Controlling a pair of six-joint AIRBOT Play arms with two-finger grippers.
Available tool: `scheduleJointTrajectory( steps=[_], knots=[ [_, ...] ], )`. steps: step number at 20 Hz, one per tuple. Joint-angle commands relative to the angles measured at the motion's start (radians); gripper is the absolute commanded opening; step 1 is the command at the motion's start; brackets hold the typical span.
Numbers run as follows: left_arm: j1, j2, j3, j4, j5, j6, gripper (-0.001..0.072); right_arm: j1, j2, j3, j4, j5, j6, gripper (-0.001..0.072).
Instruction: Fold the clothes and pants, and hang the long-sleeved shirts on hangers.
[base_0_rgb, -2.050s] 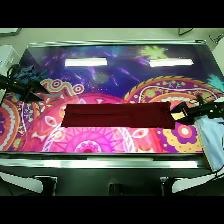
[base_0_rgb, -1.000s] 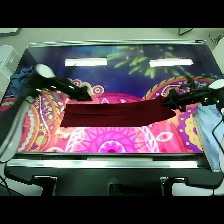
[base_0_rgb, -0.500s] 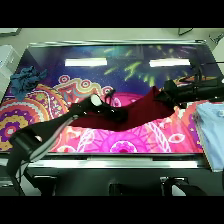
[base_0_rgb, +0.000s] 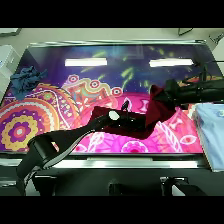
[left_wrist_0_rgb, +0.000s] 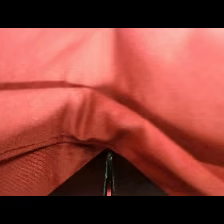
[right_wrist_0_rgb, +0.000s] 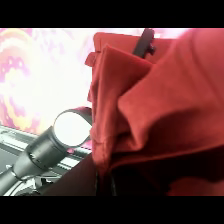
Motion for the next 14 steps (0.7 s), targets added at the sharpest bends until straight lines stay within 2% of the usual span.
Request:
scheduleJointTrajectory(
  steps=[1, 4, 6, 10, 13, 14],
  knots=[
    [0.100, 0.042, 0.002, 0.209, -0.068, 0.033, 0.0023, 0.007, -0.035, 0.000, 0.018, -0.001, -0.020, 0.0037],
    [0.290, 0.171, 0.002, 0.560, -0.219, -0.030, 0.0023, 0.101, -0.104, 0.000, 0.018, -0.065, -0.044, 0.0037],
    [0.426, 0.283, 0.002, 0.683, -0.288, -0.035, 0.0024, 0.194, -0.171, 0.000, 0.029, -0.162, -0.045, 0.0037],
    [0.665, 0.531, 0.002, 0.713, -0.328, -0.035, 0.0025, 0.384, -0.380, 0.000, 0.172, -0.385, -0.053, 0.0038],
    [0.758, 0.698, 0.002, 0.713, -0.328, -0.034, 0.0026, 0.508, -0.557, 0.000, 0.281, -0.552, -0.061, 0.0040],
    [0.768, 0.739, 0.002, 0.713, -0.329, -0.025, 0.0026, 0.541, -0.616, 0.000, 0.340, -0.595, -0.061, 0.0090]
  ],
)
